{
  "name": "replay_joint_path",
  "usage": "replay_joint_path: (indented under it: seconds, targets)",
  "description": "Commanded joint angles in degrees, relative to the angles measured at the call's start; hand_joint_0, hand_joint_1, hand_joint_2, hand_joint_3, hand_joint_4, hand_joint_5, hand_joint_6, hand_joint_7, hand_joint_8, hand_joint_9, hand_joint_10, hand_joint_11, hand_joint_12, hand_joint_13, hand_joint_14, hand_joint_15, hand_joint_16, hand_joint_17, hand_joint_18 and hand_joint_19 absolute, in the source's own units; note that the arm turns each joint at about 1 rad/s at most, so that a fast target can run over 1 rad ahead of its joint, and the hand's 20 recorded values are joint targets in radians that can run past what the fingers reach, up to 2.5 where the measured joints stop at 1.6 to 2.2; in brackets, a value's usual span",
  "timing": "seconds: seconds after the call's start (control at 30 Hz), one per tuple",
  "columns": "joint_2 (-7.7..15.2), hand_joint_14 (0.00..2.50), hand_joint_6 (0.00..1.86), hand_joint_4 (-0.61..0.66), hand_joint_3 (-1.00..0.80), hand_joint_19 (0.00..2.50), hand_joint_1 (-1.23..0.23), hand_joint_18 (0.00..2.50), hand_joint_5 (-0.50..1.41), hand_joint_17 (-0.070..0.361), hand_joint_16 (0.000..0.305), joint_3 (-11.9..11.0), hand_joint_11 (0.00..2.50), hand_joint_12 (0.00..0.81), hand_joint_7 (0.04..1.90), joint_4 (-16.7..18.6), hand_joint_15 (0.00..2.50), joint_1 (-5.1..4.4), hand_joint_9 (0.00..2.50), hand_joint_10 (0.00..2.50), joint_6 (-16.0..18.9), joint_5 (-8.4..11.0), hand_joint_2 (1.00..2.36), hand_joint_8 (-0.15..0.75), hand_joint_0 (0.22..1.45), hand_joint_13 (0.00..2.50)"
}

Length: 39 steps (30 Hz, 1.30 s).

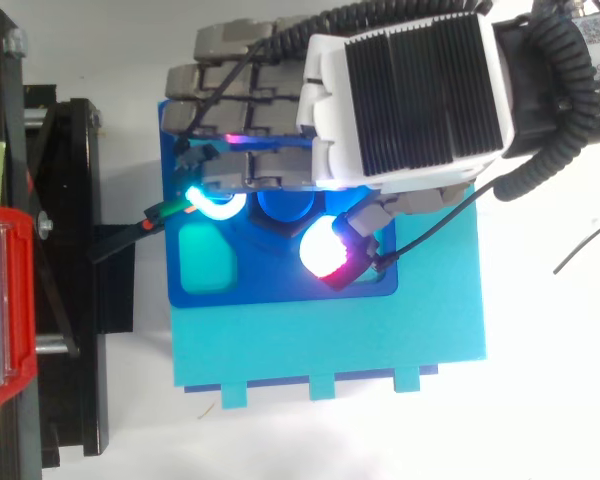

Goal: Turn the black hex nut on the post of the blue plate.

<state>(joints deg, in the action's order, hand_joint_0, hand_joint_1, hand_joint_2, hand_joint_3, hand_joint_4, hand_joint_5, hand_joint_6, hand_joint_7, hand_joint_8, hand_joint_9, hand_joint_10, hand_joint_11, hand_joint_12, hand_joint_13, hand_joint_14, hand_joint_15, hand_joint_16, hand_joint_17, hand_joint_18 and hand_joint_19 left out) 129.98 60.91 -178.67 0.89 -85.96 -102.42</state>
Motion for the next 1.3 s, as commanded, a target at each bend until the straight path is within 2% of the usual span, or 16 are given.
replay_joint_path:
  seconds: [0.0,1.27]
  targets:
    - [-0.07,0.00,0.50,0.16,-0.50,0.22,-0.85,0.23,-0.21,0.106,0.047,0.00,0.00,0.380,0.97,-0.09,0.06,-0.02,0.27,0.00,0.01,0.03,1.00,0.250,0.54,0.28]
    - [-0.07,0.00,0.50,0.16,-0.50,0.22,-0.83,0.25,-0.21,0.104,0.046,0.00,0.00,0.374,0.99,0.08,0.07,0.16,0.29,0.00,0.01,-0.33,1.00,0.250,0.56,0.30]
